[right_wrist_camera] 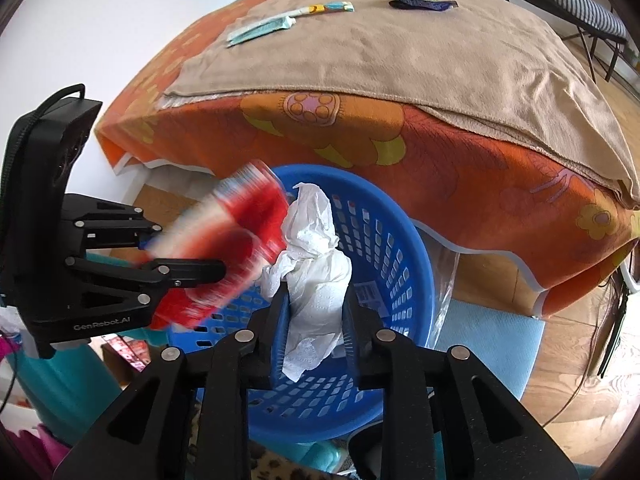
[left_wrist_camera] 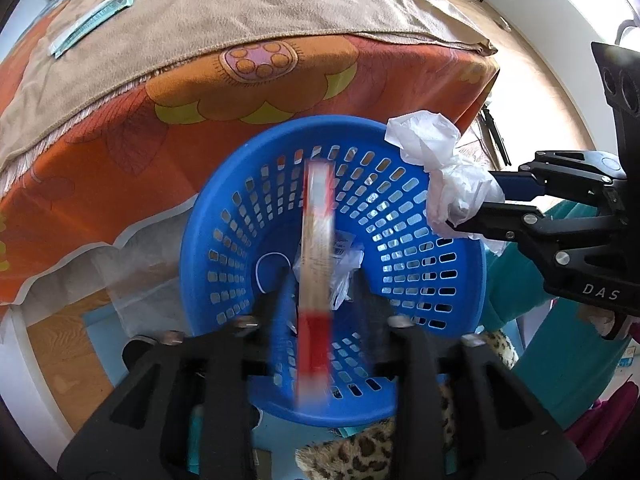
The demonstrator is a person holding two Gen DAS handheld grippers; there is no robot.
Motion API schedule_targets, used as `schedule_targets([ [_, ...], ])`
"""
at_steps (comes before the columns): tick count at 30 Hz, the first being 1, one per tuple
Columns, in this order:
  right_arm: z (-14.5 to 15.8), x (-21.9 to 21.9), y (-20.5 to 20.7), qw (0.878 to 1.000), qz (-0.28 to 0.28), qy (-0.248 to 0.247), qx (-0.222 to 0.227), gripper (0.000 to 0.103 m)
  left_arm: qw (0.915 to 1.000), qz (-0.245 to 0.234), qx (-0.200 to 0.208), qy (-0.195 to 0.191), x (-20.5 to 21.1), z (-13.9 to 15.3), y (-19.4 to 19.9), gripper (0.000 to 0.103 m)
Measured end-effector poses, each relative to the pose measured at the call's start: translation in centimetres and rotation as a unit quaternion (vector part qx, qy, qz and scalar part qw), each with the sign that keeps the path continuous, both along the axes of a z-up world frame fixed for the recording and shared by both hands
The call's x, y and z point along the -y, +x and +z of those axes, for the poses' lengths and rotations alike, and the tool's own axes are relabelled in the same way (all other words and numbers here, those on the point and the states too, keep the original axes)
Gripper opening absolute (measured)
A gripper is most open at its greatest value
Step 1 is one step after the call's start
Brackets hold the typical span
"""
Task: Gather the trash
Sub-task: 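Open both grippers to drop the tissue box and tissue into the basket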
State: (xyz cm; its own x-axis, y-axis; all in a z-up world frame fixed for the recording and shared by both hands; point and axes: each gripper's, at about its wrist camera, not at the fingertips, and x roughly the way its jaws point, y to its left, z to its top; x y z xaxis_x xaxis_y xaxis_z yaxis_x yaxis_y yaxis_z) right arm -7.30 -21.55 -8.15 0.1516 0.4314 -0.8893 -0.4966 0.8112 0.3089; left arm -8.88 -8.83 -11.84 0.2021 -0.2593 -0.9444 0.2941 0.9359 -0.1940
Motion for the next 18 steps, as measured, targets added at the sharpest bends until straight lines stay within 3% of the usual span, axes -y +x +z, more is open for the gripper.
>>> schedule_targets([
  [7,0.04,0.23,0.29,1.000,-0.009,-0.009,0.004,0.051,1.0000,0.003,0.005,-0.004,-0.20,0.37,0.02,0.049],
  [18,-0.20,0.07,0.64,0.999,-0.013,-0.028,0.006,0.053,0.9999,0.015,0.003,-0.005,-0.70,0.40,0.41,0.049],
])
